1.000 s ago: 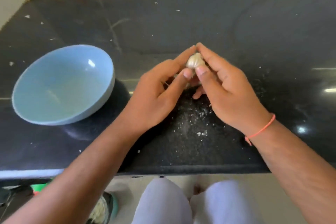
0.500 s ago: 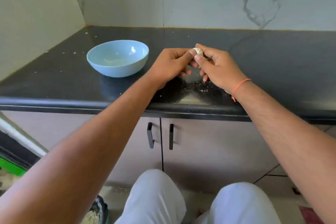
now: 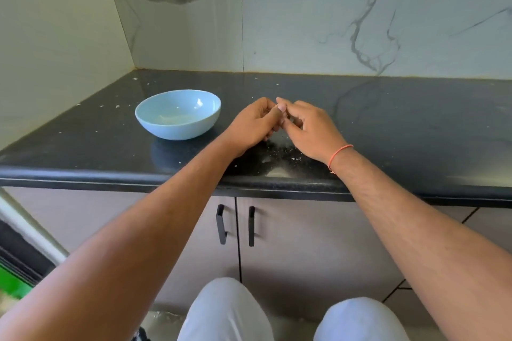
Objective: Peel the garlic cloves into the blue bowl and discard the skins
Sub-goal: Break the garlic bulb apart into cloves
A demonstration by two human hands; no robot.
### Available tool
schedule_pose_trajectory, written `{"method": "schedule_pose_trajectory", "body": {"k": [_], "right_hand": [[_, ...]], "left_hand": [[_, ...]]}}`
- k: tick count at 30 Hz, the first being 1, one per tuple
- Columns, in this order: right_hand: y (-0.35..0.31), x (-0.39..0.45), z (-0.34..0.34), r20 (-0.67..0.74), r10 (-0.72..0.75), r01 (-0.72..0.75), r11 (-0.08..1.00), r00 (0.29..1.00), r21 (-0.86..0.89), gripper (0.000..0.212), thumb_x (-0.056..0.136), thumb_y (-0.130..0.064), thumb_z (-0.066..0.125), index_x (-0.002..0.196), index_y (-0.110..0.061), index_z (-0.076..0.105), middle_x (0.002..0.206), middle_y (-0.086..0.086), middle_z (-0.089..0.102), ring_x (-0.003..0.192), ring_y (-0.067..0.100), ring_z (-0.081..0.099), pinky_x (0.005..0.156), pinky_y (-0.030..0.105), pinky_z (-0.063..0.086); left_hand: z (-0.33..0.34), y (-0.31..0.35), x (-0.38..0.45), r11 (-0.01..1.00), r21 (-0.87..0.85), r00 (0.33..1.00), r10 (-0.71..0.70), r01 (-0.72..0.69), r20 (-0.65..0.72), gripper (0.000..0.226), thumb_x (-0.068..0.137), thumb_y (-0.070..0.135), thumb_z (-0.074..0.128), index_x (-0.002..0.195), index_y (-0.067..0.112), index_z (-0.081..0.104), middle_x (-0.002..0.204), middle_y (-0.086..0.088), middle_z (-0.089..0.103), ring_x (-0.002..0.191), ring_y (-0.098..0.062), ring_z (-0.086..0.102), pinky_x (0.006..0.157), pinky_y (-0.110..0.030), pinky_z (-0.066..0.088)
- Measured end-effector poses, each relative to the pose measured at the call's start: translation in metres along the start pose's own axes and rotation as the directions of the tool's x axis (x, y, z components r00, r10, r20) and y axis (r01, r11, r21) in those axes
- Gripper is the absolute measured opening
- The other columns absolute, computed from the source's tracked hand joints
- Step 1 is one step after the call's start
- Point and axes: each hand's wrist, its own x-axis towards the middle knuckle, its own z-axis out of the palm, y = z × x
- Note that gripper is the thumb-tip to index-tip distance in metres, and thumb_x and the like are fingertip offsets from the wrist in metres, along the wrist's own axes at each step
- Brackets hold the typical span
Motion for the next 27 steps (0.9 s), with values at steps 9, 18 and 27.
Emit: {"method": "schedule_pose_trajectory", "body": {"k": [9,18,27], "right_hand": [[0.012,0.022,0.014,-0.024,-0.132,0.130,0.988,0.991,-0.082,0.017,0.108,-0.023,0.053,0.111,-0.013,0.067,0.073,-0.008,0.040,0.064,0.009,0.043,0.059,0.026,0.031],[0.009,0.030,0.023,-0.072,-0.210,0.204,0.975,0.975,-0.085,0.031,0.109,-0.023,0.051,0.135,-0.014,0.066,0.076,-0.003,0.044,0.064,0.018,0.044,0.057,0.036,0.039],[0.017,0.029,0.006,0.054,0.021,-0.027,0.994,0.998,0.108,0.039,0.107,-0.025,0.055,0.146,-0.031,0.060,0.087,0.000,0.061,0.069,0.002,0.050,0.068,0.014,0.039]], "left_hand": [[0.007,0.001,0.014,0.995,-0.035,0.993,-0.094,0.092,-0.067,0.030,0.114,0.039,0.032,0.098,0.018,0.046,0.084,0.003,0.048,0.065,-0.009,0.041,0.061,-0.027,0.038],[0.006,-0.003,0.020,0.986,-0.125,0.976,-0.131,0.110,-0.175,0.034,0.114,0.037,0.025,0.094,0.023,0.049,0.079,0.002,0.048,0.064,-0.011,0.041,0.056,-0.028,0.038],[-0.001,-0.001,0.025,0.991,-0.057,0.990,-0.128,0.124,-0.063,0.042,0.115,0.037,0.030,0.104,0.008,0.058,0.068,-0.002,0.057,0.048,-0.008,0.043,0.043,-0.023,0.036]]}}
